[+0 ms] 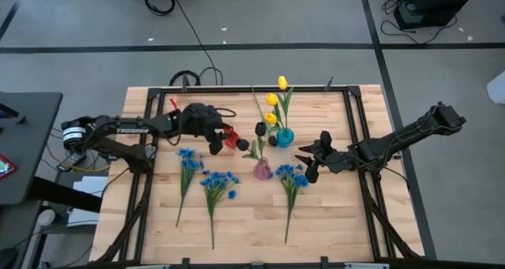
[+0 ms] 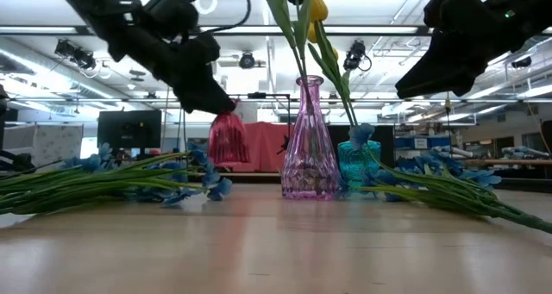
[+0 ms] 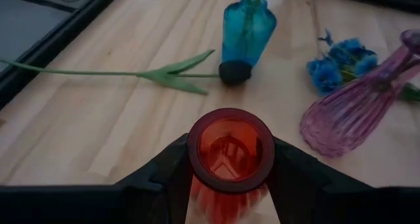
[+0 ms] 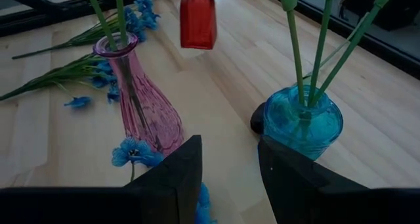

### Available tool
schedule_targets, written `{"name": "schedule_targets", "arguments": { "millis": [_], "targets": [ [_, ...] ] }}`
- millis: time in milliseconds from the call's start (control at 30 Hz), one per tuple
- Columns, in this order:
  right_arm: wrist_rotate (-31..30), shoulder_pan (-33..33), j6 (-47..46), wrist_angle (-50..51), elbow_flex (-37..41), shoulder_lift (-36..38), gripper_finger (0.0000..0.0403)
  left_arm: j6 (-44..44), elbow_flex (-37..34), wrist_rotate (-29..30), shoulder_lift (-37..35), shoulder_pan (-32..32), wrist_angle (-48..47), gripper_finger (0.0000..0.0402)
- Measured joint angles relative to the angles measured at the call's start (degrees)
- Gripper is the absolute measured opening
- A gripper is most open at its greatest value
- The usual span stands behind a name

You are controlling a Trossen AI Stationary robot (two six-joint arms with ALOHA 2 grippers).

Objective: Sort flowers into vase by color
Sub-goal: Move the red vase to the center of the table

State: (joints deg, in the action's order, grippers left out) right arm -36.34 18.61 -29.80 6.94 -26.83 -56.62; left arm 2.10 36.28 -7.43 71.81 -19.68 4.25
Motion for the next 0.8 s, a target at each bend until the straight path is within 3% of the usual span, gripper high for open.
{"name": "schedule_targets", "arguments": {
  "millis": [233, 533, 800],
  "targets": [
    [0.5, 0.0, 0.0, -0.9, 0.0, 0.0, 0.0159, 4.1, -3.3, 0.3, -0.5, 4.2, 0.2, 0.0173],
    [1.7, 0.0, 0.0, -0.9, 0.0, 0.0, 0.0159, 4.4, -3.9, 3.9, -0.5, 11.2, -1.2, 0.0173],
    [1.9, 0.0, -0.2, -0.9, 0.0, 0.0, 0.0159, 3.5, -3.9, 4.9, -0.2, 13.6, -0.3, 0.0185]
  ]
}}
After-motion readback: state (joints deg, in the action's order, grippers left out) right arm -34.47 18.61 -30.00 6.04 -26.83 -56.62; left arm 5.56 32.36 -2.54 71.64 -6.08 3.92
